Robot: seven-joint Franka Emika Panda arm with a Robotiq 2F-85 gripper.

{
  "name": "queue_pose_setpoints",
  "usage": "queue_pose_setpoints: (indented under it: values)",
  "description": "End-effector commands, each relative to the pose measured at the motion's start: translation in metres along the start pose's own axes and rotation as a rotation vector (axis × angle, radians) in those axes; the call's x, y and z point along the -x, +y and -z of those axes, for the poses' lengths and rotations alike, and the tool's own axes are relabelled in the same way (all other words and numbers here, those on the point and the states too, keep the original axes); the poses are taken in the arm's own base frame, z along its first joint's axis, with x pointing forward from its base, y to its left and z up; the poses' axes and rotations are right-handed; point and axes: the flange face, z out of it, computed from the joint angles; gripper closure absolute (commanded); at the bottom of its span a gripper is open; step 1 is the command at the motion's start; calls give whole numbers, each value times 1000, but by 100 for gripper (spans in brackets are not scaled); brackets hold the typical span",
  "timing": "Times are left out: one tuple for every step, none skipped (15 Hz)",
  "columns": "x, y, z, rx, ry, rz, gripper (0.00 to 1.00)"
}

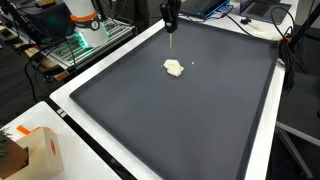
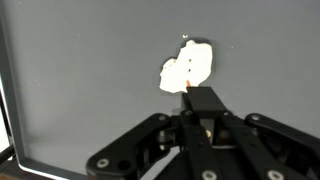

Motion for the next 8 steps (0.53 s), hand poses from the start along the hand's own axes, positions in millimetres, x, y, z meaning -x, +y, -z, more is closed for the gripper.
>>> queue_pose_setpoints:
  values:
    - [14,-8,25,26,-1,-20,97]
    - [15,-10,31,32,4,-22,97]
    - [16,-13,36,37,13,-22,97]
    - [18,-15,40,43,19,-25,97]
    - [19,-17,43,48,27,-24,97]
    - [20,-19,47,51,33,-23,97]
    - [20,-21,50,53,41,-21,97]
    - [21,-23,52,50,45,-9,97]
